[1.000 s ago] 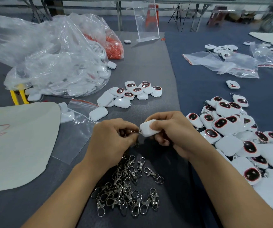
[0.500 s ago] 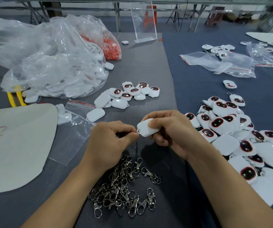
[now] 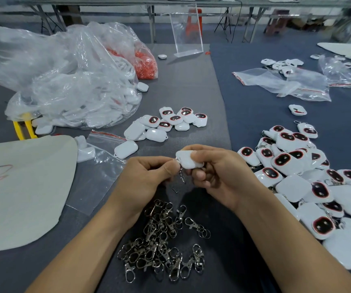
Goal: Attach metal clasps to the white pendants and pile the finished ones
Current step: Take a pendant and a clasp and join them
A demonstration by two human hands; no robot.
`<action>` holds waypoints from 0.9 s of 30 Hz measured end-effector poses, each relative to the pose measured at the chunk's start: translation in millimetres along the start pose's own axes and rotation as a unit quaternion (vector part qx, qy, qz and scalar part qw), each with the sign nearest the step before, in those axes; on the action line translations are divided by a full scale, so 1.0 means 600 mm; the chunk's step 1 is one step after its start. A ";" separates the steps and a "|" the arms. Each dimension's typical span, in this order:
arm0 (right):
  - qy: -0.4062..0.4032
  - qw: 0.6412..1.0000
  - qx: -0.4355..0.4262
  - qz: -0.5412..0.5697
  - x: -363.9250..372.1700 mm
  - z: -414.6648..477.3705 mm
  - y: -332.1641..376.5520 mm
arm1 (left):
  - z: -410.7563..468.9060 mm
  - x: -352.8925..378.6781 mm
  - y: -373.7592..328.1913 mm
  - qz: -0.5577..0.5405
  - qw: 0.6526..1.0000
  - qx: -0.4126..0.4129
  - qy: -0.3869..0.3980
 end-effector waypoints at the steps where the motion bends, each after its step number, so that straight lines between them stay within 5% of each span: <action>1: 0.000 1.000 -0.007 -0.006 0.000 0.000 0.002 | -0.001 0.001 0.001 -0.004 1.000 -0.003 0.001; 4: -0.017 0.999 -0.034 -0.039 -0.002 -0.001 0.009 | -0.003 -0.014 -0.009 0.070 0.996 0.033 -0.046; 6: -0.028 0.997 -0.048 -0.052 -0.003 -0.002 0.011 | -0.010 -0.020 -0.037 0.222 0.963 0.129 -0.082; 10: -0.046 0.996 -0.048 -0.064 -0.006 -0.002 0.006 | -0.040 0.015 -0.083 0.520 0.783 0.321 -0.116; 12: -0.054 0.995 -0.050 -0.068 -0.006 -0.001 0.003 | -0.044 0.020 -0.085 0.560 0.747 0.336 -0.126; 15: -0.039 0.996 -0.054 -0.055 0.002 -0.001 0.003 | -0.042 0.007 -0.082 0.525 0.780 0.312 -0.137; 18: -0.020 0.999 -0.043 -0.010 0.001 -0.001 0.007 | -0.026 -0.014 -0.067 0.319 0.916 0.207 -0.131; 20: -0.016 0.999 -0.035 0.009 0.001 -0.001 0.008 | -0.018 -0.007 -0.047 0.175 0.971 0.126 -0.107; 24: -0.012 0.999 -0.031 0.002 0.002 0.000 0.005 | -0.012 0.000 -0.027 0.046 0.994 0.052 -0.081; 27: -0.037 0.997 -0.052 -0.045 -0.006 0.000 0.007 | -0.013 -0.010 -0.043 0.191 0.970 0.120 -0.095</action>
Point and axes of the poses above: each hand's wrist, its own z-axis towards the middle knuckle, its own x-axis out of the palm, y = z × x, the point moved 8 cm from there along z, towards the middle knuckle, and after that the axes turned 4 degrees about z, right-handed, at the moved point
